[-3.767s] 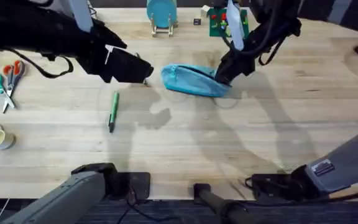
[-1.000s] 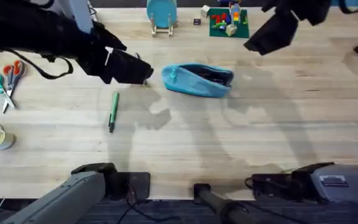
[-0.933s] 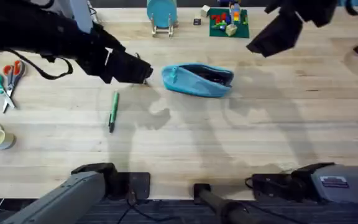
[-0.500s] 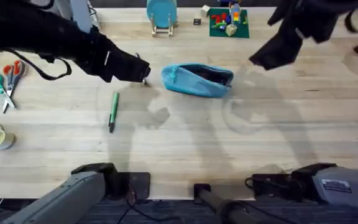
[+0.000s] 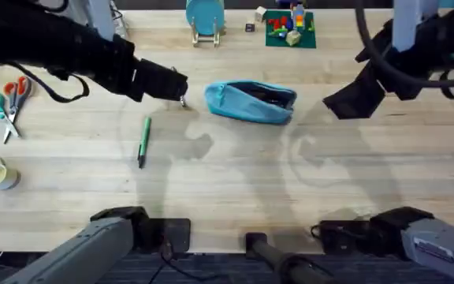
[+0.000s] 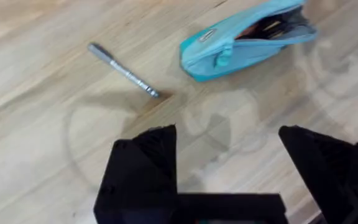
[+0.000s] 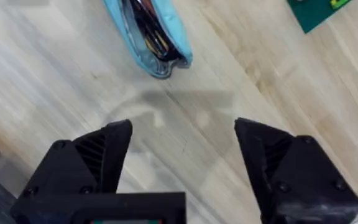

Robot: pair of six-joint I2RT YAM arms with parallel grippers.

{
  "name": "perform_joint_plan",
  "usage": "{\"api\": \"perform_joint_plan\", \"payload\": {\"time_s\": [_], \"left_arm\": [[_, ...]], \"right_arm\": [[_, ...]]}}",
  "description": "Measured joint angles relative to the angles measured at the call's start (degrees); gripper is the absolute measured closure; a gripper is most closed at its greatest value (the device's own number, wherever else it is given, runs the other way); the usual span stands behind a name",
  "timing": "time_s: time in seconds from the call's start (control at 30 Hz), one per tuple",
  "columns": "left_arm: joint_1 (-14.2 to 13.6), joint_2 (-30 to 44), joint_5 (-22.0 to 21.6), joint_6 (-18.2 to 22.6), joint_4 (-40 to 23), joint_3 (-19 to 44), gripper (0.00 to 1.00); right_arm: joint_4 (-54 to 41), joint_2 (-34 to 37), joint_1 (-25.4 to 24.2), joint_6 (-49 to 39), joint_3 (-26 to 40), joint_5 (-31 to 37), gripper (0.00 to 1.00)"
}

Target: Unzip the bag, pick up the pens from the table one at a time and place them inside, then zip the bag closed.

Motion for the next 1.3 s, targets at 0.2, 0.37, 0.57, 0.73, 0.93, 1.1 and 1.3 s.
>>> {"api": "perform_joint_plan", "payload": {"time_s": [0.2,0.37,0.57,0.73,0.93,1.1,1.3], "left_arm": [[0.0,0.0,-7.2,-12.0,5.1,0.0,0.007],[0.0,0.0,-13.8,-23.0,10.6,0.0,0.007],[-2.8,0.0,-20.7,-32.3,15.0,0.0,0.008],[-6.1,2.3,-25.9,-37.5,15.5,0.0,0.008],[-7.6,9.8,-28.3,-42.0,18.0,0.0,0.007],[-7.6,15.9,-29.1,-43.9,21.4,0.0,0.007],[-7.7,22.2,-30.5,-46.5,23.1,0.0,0.006]], "right_arm": [[0.0,-0.1,0.0,1.9,-0.1,0.0,0.003],[0.0,-0.1,0.0,2.2,-0.1,0.0,0.003],[-0.5,-0.1,0.0,2.5,-0.1,0.2,0.003],[-0.7,-0.1,0.0,2.7,-0.1,0.2,0.003],[-0.7,-0.1,0.0,2.7,-0.1,0.2,0.003],[-0.7,-0.1,0.0,2.7,-0.1,0.2,0.003],[-0.7,-0.1,0.0,2.7,-0.1,0.2,0.003]]}}
